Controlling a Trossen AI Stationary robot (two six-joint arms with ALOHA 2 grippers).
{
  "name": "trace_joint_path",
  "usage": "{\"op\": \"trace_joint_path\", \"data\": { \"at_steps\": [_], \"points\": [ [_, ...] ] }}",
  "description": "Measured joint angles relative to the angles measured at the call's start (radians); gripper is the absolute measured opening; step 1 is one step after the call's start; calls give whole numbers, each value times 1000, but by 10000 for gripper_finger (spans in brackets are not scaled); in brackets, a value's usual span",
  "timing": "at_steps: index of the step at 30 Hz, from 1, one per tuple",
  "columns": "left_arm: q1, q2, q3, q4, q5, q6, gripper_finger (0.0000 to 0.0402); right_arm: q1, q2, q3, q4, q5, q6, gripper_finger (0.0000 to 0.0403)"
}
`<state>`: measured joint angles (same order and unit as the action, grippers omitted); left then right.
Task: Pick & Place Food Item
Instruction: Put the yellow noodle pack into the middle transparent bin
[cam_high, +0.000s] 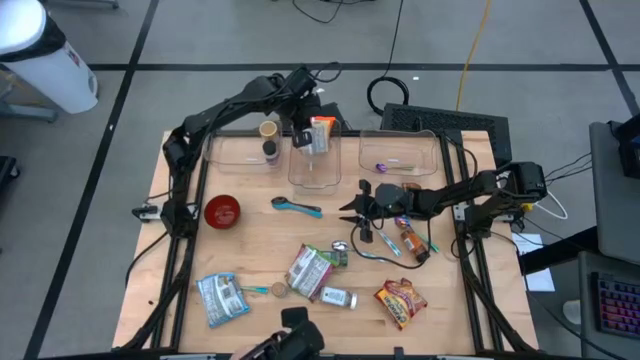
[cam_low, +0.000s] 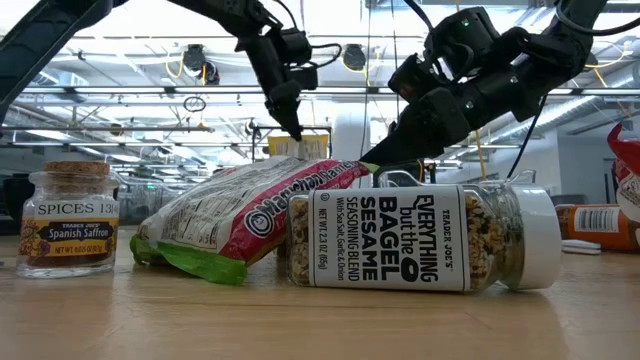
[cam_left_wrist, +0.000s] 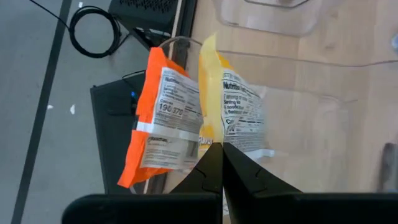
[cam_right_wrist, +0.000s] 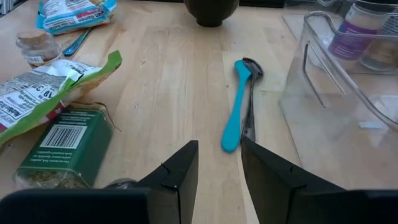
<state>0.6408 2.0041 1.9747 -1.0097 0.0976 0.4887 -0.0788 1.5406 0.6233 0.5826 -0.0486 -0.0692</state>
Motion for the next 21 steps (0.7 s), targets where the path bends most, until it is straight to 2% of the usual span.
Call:
{"op": "trace_joint_path", "data": {
  "at_steps": [11, 21],
  "points": [
    [8, 5, 0, 39, 35, 4, 0, -16, 0, -73, 106, 3, 4, 114],
    [20, 53, -1, 42, 26, -1, 0, -33, 0, -76, 110, 1, 35, 114]
  ]
}}
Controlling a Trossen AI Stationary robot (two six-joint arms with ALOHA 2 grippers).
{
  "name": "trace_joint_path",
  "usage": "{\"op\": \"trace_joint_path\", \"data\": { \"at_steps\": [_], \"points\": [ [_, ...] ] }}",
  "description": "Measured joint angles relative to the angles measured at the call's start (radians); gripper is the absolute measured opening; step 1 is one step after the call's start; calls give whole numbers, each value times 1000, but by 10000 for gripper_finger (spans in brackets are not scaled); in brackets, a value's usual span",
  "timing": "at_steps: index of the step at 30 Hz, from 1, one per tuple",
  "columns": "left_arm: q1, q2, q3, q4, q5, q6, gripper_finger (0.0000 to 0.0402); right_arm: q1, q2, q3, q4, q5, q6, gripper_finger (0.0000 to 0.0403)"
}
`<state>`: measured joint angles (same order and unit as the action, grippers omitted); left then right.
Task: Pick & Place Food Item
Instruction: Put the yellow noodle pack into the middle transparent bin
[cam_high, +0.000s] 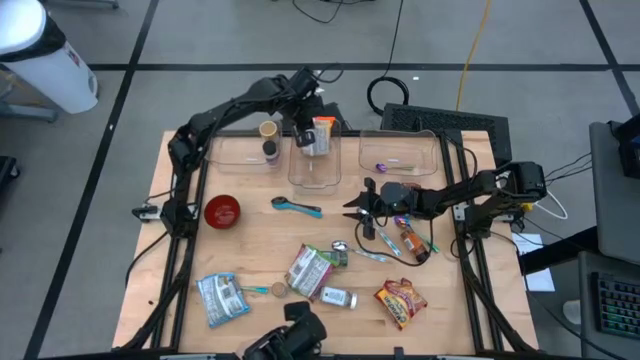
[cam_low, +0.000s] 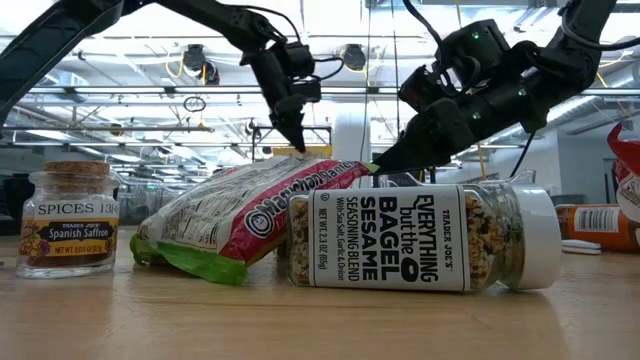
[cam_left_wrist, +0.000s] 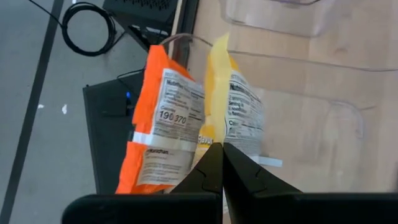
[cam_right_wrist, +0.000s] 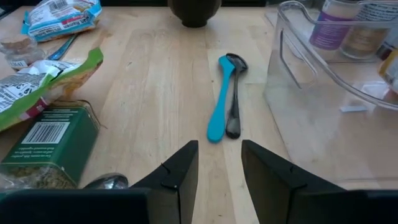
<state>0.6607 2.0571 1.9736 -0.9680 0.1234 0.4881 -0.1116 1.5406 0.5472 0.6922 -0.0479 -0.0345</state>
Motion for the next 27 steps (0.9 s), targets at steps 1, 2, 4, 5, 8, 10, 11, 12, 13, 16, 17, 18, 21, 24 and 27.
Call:
{"op": "trace_joint_path", "data": {
  "at_steps": [1, 2, 4, 5, 8, 10, 11, 12, 13, 16, 17, 18, 21, 24, 27],
  "points": [
    [3, 0, 0, 0, 0, 0, 0, 0, 0, 0, 0, 0, 0, 114],
    [5, 0, 0, 1, -1, -1, 0, 0, 0, 0, 0, 0, 0, 114],
    [9, 0, 0, 1, 0, -4, 0, 0, 0, 0, 0, 0, 0, 114],
    [11, 0, 0, 1, 0, -9, 0, 0, 0, 0, 0, 0, -1, 114],
    [12, 4, 0, 4, 7, -11, 0, 0, 0, 0, 0, 0, -1, 114],
    [12, 13, 0, 4, 7, -11, 0, 0, 0, 0, 0, 0, -2, 114],
    [12, 19, 0, 3, 7, -11, 1, 0, 0, 0, 0, 0, -2, 114],
    [12, 21, -1, 3, 7, -11, 1, 0, 0, 0, 0, -1, -2, 114],
    [12, 22, -1, 3, 7, -11, 1, 0, 0, 0, 0, -1, -2, 114],
    [12, 20, -1, 3, 7, -12, 1, 0, 0, 0, 0, -1, -3, 114],
    [12, 20, -1, 4, 7, -12, 1, 0, 0, 0, 0, -1, -3, 114],
    [12, 20, -1, 3, 7, -13, 2, 0, 0, 0, 0, -1, -3, 114],
    [12, 20, -1, 3, 7, -17, 3, 0, 0, 0, 0, 0, 0, 114],
    [12, 20, -1, 3, 7, -17, 2, 0, 0, 0, 0, -1, 3, 114],
    [12, 20, -1, 3, 7, -21, 9, 0, 0, 0, 0, -1, 3, 114]
  ]
}}
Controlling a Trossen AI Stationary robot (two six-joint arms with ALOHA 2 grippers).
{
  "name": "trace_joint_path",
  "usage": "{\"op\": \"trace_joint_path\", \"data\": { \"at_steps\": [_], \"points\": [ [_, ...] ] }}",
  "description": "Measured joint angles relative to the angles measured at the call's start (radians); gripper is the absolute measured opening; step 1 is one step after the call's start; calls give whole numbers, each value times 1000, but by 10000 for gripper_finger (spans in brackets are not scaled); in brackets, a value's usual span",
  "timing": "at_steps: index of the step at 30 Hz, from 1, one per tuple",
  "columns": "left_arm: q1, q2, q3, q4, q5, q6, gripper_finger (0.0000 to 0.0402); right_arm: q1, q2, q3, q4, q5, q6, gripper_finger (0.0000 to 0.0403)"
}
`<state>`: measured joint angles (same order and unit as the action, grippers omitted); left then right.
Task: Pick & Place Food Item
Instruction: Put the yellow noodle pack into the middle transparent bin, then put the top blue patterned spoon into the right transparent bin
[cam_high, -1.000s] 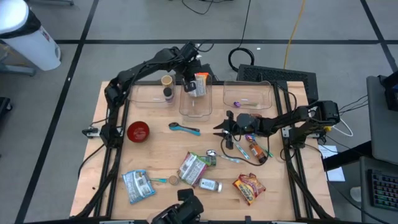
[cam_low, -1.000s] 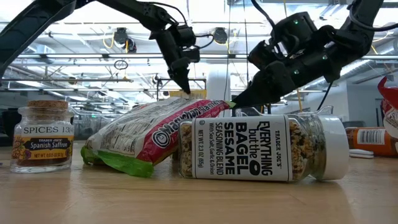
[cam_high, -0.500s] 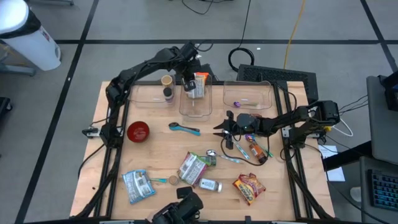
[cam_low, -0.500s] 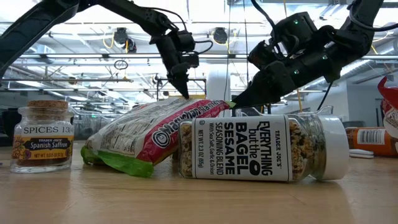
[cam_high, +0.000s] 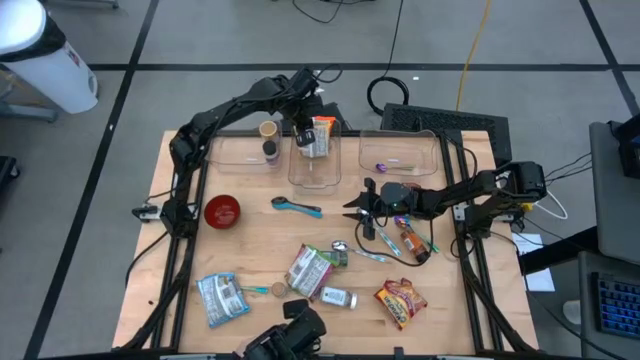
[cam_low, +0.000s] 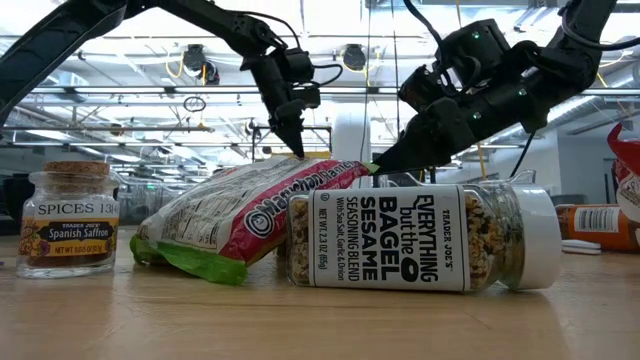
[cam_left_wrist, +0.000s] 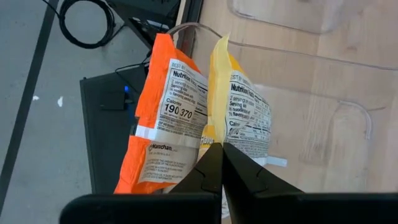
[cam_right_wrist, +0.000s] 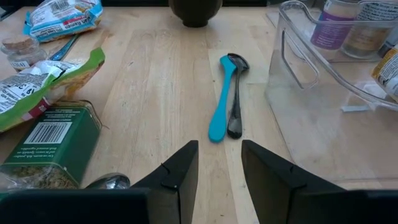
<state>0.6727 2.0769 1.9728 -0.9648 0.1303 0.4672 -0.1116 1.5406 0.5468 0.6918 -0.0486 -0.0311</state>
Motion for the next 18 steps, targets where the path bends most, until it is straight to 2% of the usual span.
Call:
{"op": "trace_joint_path", "data": {
  "at_steps": [8, 18],
  "points": [
    [2, 0, 0, 0, -7, -4, 51, 0, 0, 0, 0, 0, 1, 114],
    [-2, -28, 0, 1, -122, 9, 99, 0, 0, 0, 0, 0, -5, 114]
  ]
}}
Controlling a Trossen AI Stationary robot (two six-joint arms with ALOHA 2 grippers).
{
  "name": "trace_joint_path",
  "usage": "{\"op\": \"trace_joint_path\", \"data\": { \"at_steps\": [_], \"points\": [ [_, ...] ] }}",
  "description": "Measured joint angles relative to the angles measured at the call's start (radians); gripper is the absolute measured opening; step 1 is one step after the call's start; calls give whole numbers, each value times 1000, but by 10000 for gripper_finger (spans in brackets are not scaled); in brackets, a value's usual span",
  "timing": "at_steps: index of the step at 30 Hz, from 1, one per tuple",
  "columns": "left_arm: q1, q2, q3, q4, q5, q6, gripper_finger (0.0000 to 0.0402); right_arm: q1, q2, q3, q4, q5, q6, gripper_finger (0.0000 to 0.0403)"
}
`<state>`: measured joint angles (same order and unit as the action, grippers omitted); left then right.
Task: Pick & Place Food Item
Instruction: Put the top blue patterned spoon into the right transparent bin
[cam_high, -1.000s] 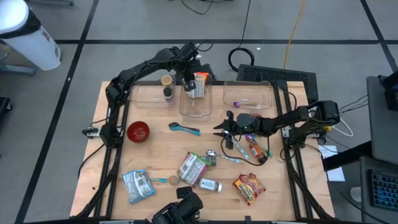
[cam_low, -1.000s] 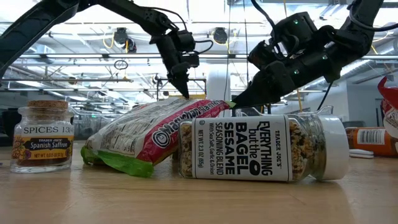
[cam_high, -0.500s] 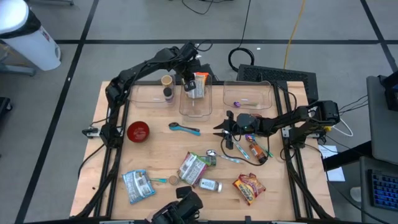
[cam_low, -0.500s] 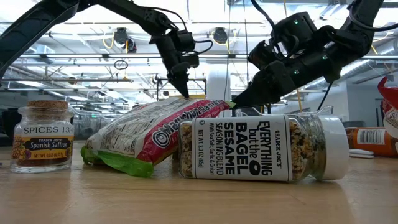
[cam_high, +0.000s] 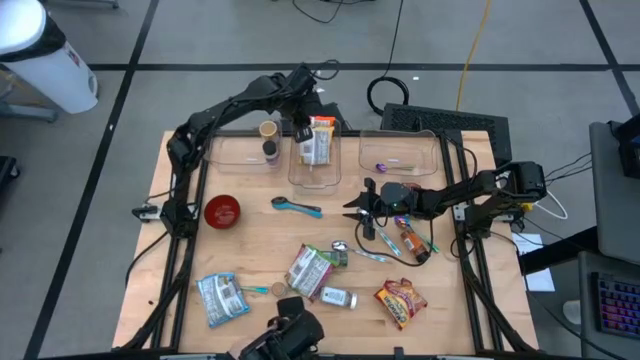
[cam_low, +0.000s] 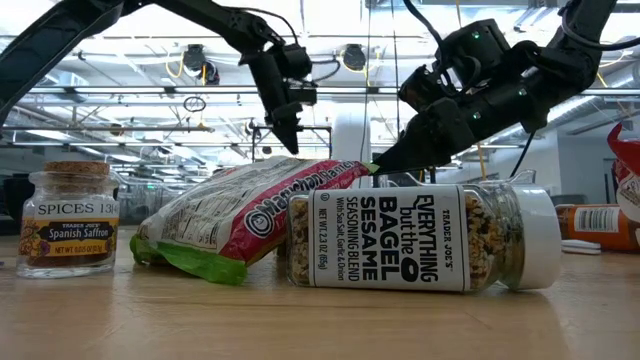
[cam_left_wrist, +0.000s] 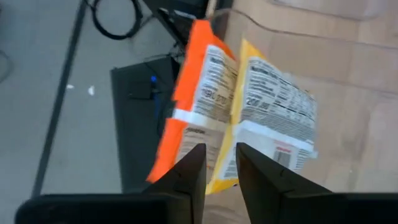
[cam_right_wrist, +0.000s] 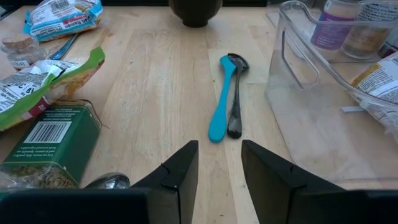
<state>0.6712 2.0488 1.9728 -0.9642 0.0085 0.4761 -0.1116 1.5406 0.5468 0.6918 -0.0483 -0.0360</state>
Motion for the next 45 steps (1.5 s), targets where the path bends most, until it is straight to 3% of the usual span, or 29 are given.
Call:
{"op": "trace_joint_path", "data": {
  "at_steps": [10, 16, 21, 29, 36, 40, 45],
  "points": [
    [-26, -170, 0, -99, 14, -44, 108, 0, 0, 0, -4, 1, -4, 114],
    [-13, -254, -21, -222, 226, -72, 108, 0, 0, 0, -10, 0, -3, 114],
    [-13, -359, -201, -152, 363, -68, 108, 0, 0, 0, -23, 0, -3, 114],
    [-32, -621, -688, 205, 376, -207, 108, 0, 0, 0, -23, 0, -2, 114],
    [-100, -860, -1139, 709, 372, -409, 108, 0, 0, 0, -18, 0, -2, 114],
    [-180, -950, -1332, 993, 306, -551, 108, 0, 0, 0, -1, -1, -2, 114],
    [-336, -968, -1530, 1460, 182, -610, 108, 0, 0, 0, 52, 0, 12, 114]
  ]
}}
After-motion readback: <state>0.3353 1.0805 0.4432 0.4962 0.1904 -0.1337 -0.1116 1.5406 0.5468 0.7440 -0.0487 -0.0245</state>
